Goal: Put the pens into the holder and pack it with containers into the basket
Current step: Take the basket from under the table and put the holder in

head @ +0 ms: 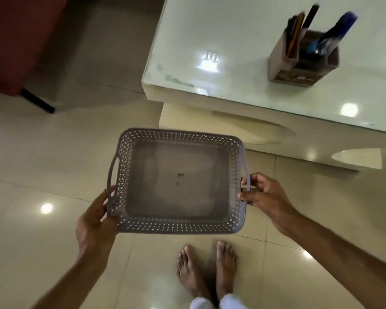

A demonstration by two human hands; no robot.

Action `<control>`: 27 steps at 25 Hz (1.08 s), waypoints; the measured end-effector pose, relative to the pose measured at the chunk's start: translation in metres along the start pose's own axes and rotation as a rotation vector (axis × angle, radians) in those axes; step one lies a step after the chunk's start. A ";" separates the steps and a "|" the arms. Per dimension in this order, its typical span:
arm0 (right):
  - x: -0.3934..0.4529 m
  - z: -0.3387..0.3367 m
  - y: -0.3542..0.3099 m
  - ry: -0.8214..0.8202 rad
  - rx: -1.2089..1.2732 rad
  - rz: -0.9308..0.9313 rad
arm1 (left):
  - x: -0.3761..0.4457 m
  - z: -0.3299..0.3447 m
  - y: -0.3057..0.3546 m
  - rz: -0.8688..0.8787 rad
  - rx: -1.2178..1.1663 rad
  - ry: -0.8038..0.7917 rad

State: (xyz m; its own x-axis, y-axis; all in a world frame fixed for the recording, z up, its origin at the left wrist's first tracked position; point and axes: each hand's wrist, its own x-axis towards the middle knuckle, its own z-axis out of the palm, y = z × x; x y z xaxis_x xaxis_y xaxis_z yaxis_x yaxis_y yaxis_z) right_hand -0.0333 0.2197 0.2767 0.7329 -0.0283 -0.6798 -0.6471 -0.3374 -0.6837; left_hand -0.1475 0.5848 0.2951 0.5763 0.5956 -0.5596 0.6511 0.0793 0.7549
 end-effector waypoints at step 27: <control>0.183 -0.228 -0.255 0.164 0.266 0.333 | 0.148 0.159 0.329 0.011 0.176 -0.200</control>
State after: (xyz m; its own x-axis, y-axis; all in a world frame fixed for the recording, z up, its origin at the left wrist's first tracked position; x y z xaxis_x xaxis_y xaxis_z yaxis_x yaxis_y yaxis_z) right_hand 0.3140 0.0859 0.3873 0.4856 -0.2497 -0.8377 -0.8688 -0.0321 -0.4941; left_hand 0.2311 0.5724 0.4064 0.6588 0.4243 -0.6213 0.7098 -0.0769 0.7002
